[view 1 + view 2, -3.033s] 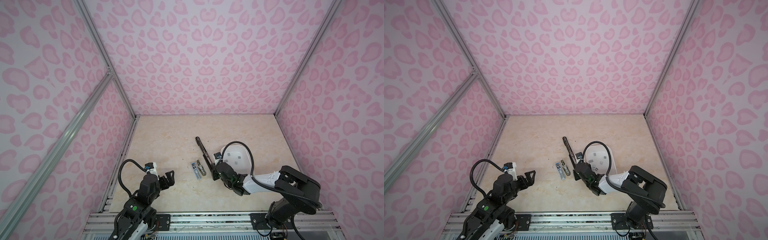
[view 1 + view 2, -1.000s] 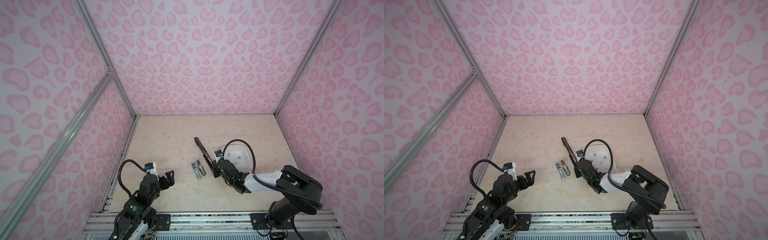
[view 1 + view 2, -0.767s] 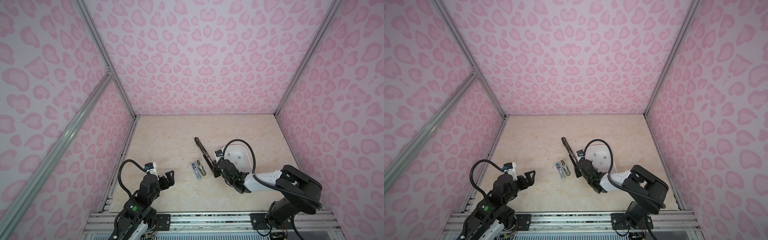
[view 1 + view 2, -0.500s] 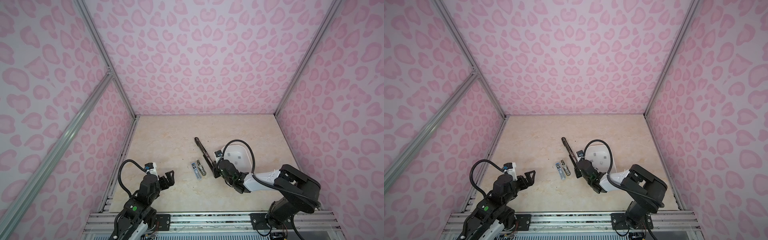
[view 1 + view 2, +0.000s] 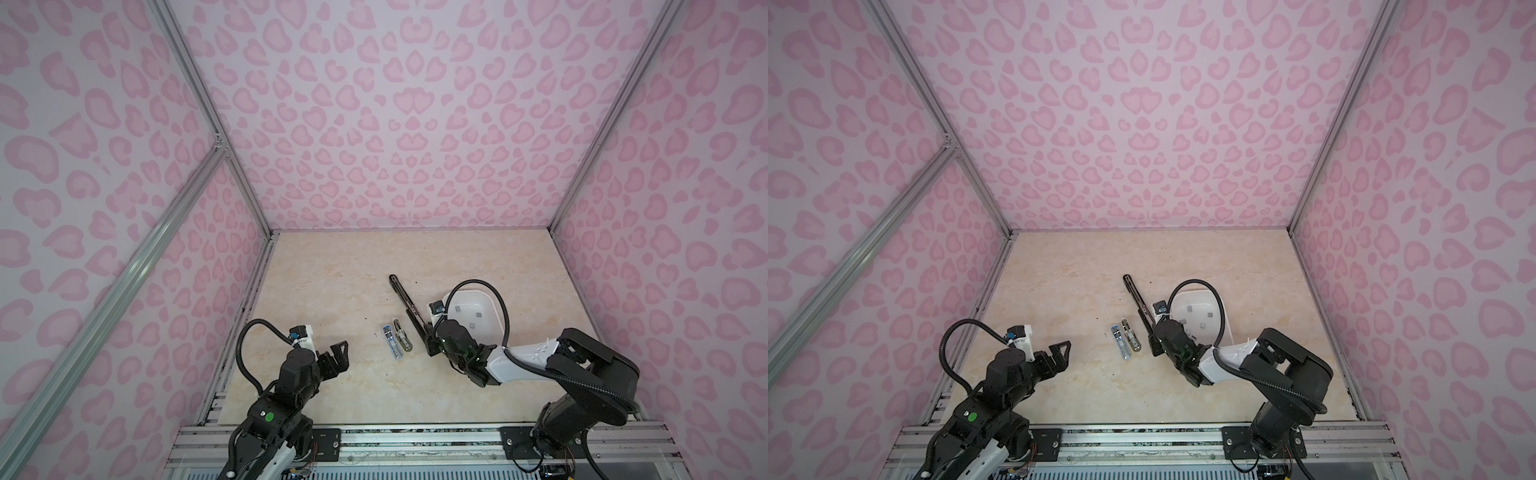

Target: Load the staples into the stapler

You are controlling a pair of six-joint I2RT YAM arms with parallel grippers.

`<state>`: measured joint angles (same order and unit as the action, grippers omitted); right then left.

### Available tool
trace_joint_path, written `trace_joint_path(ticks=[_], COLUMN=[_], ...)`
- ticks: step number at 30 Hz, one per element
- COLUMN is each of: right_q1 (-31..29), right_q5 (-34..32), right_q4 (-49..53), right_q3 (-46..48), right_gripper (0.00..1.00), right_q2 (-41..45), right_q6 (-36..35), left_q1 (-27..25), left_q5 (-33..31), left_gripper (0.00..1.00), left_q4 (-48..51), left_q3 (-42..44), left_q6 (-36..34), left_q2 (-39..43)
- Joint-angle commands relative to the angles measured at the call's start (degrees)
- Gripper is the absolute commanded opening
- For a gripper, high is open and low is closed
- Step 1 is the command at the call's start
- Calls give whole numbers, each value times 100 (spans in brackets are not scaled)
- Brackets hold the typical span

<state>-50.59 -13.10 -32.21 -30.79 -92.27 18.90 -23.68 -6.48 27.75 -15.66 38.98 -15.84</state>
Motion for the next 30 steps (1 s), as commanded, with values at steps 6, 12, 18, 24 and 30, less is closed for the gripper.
trace_joint_path(ticks=[6, 12, 18, 24, 30], right_q1=[-81, -129, -202, -225, -250], right_q5=[-77, -122, -129, -279, -342], right_q4=[243, 302, 350, 451, 544], right_q3=[103, 148, 110, 39, -80], right_gripper=[9, 9, 10, 10, 10], right_q2=[147, 226, 264, 297, 294], right_q6=[170, 232, 273, 264, 271], left_q1=[2, 1, 4, 3, 3], left_q5=[-55, -59, -55, -59, -55], left_gripper=[98, 98, 98, 98, 98], left_q4=[-28, -28, -32, -29, -28], left_q3=[13, 14, 11, 15, 10], left_q6=[4, 4, 3, 4, 4], left_q2=[12, 16, 15, 11, 10])
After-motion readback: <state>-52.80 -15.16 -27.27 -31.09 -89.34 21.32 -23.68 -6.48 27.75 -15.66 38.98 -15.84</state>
